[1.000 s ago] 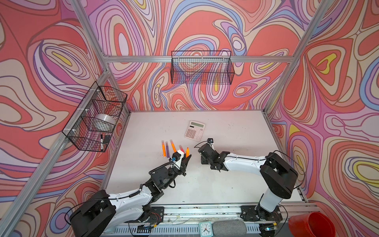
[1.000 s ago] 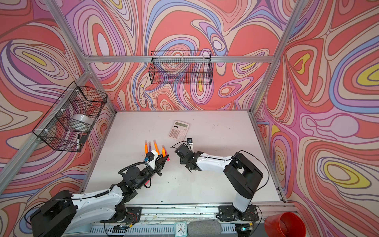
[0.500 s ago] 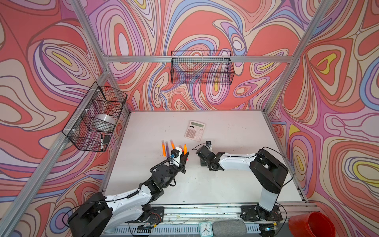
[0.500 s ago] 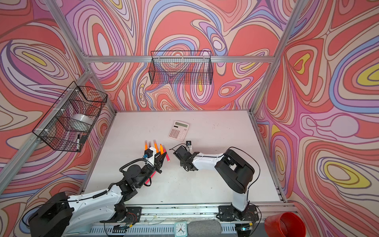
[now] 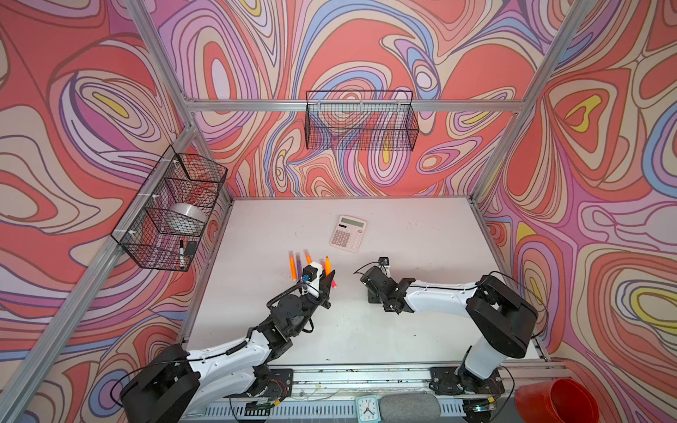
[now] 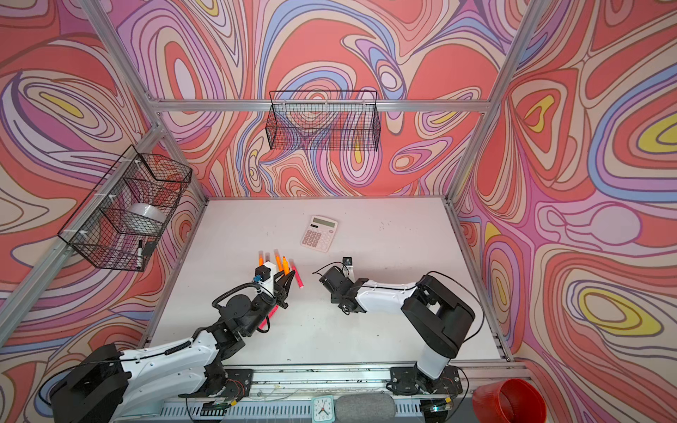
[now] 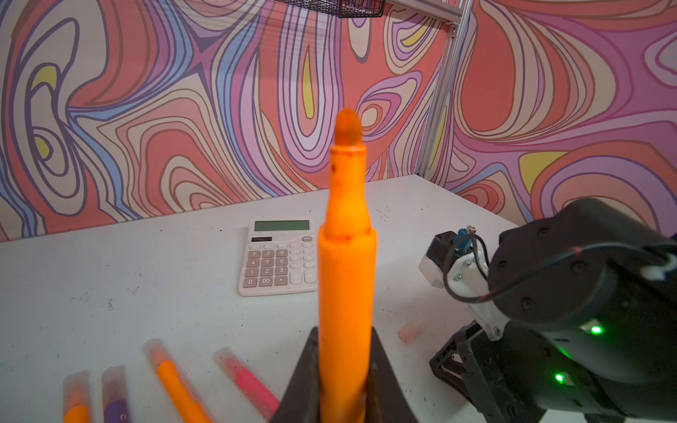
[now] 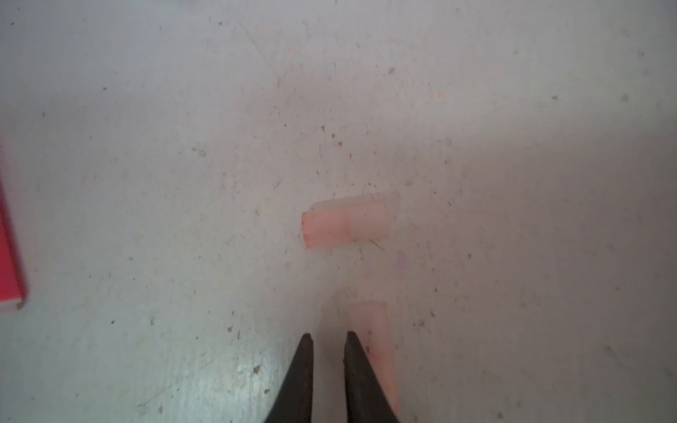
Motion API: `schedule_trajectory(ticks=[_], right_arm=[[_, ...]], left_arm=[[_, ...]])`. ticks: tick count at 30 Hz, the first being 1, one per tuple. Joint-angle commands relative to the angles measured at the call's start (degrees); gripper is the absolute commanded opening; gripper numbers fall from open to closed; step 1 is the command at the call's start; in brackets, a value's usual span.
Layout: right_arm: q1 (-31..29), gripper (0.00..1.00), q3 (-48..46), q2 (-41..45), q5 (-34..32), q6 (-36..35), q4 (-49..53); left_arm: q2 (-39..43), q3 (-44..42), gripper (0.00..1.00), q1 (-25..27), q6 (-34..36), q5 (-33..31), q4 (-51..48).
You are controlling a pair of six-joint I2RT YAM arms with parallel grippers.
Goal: Insert the pens into the pen caps
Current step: 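Lower the right gripper toward a pink cap while the left gripper holds the marker upright, then close the right gripper on the translucent pink cap and lift it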
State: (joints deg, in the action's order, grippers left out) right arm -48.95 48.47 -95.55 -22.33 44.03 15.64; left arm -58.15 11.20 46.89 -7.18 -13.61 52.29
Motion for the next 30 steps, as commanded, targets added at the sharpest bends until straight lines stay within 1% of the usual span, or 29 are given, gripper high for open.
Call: schedule_trajectory(ticks=[1,5,10,13,17,20,24,29,30], right_arm=[[-0.35,0.18,0.36,2.57,0.52,-0.24,0.99],[-0.34,0.20,3.74,3.78,-0.44,-1.56,3.68],[-0.21,0.28,5.91,3.68,-3.94,-1.58,7.35],[0.22,0.28,7.12,1.77,-4.78,-1.23,9.95],[0.98,0.28,6.61,-0.45,-4.60,-0.89,10.12],[1.74,0.28,6.39,-2.09,-3.87,-1.06,9.44],[2.54,0.27,6.63,-4.35,-2.53,-1.39,8.59],[2.92,0.26,7.52,-5.63,-2.15,-1.76,8.05],[2.99,0.26,7.68,-7.35,-1.92,-2.00,7.92]], left_arm=[[0.59,0.57,0.00,0.04,-0.64,-0.88,0.35],[0.32,0.90,0.00,0.12,-0.62,-0.64,-0.08],[0.84,1.26,0.00,0.13,-0.31,-0.13,-1.23],[0.93,1.43,0.00,0.08,-0.45,-0.18,-1.89],[1.23,2.11,0.00,0.12,-1.76,-0.02,-3.46],[2.63,4.03,0.00,0.11,-5.04,-1.66,-8.90],[4.49,6.36,0.00,0.05,-6.38,-1.97,-15.45],[5.67,6.28,0.00,0.08,-6.30,-1.00,-16.56],[5.68,6.37,0.00,0.13,-6.18,-0.77,-16.84]])
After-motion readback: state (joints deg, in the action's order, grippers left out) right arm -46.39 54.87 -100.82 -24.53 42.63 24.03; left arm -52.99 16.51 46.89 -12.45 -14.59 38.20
